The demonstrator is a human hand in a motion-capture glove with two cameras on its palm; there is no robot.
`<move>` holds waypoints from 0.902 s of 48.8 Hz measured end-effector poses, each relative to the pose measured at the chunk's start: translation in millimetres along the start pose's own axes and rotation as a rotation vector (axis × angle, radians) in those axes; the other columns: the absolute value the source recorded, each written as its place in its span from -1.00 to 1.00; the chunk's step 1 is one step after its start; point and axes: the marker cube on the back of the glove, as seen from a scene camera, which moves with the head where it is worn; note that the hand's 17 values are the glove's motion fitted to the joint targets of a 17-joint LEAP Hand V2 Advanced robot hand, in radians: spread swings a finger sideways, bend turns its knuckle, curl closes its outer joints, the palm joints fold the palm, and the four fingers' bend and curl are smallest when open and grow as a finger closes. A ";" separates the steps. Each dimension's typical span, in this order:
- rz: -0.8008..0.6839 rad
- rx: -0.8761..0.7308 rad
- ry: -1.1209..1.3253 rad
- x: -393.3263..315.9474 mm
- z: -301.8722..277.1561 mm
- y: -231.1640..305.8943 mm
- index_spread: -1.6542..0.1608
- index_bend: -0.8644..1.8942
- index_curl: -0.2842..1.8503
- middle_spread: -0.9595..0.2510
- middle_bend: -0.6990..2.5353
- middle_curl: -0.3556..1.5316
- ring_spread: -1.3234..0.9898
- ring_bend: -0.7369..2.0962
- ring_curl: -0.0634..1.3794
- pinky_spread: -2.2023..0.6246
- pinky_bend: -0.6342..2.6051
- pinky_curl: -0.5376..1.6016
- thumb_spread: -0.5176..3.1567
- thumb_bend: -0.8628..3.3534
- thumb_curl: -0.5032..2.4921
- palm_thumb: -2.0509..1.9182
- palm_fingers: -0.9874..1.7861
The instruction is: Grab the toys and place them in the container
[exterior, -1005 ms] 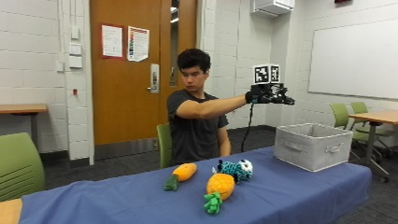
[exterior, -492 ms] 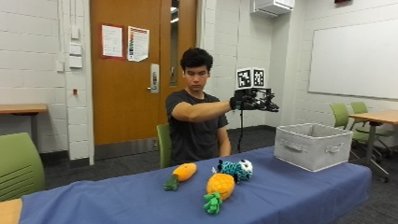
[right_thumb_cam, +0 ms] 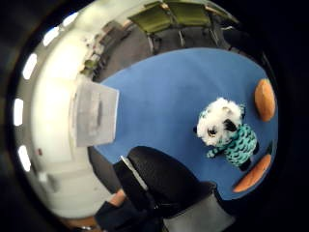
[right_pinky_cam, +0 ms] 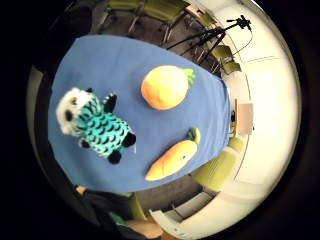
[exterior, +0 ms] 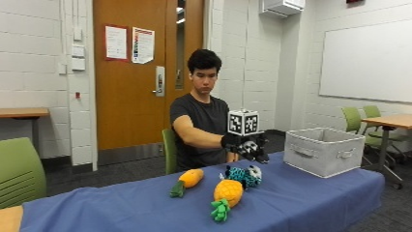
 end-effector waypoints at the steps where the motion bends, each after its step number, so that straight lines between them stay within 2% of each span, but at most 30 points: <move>1: 0.002 -0.007 -0.001 1.6 6.8 0.4 0.59 -0.23 -0.39 0.48 -0.45 -0.30 -0.12 -0.30 -0.65 0.45 -0.34 -0.21 -0.18 -0.64 -0.59 -0.04 -0.14; 15: 0.017 -0.095 -0.001 14.7 70.2 8.2 0.59 -0.24 -0.36 0.48 -0.45 -0.28 -0.13 -0.32 -0.63 0.45 -0.33 -0.19 -0.19 -0.64 -0.59 -0.04 -0.16; 30: 0.089 -0.068 -0.062 45.0 104.6 14.4 0.61 -0.27 -0.37 0.48 -0.45 -0.26 -0.13 -0.28 -0.58 0.44 -0.29 -0.17 -0.17 -0.60 -0.56 0.03 -0.17; 43: 0.099 -0.013 -0.097 43.5 95.1 14.8 0.56 -0.13 -0.31 0.46 -0.46 -0.26 -0.16 -0.23 -0.56 0.40 -0.28 -0.16 -0.08 -0.56 -0.51 0.13 0.02; 44: 0.094 -0.012 -0.093 41.9 93.9 15.7 0.54 -0.06 -0.28 0.45 -0.46 -0.26 -0.17 -0.23 -0.56 0.39 -0.28 -0.17 -0.05 -0.54 -0.49 0.16 0.11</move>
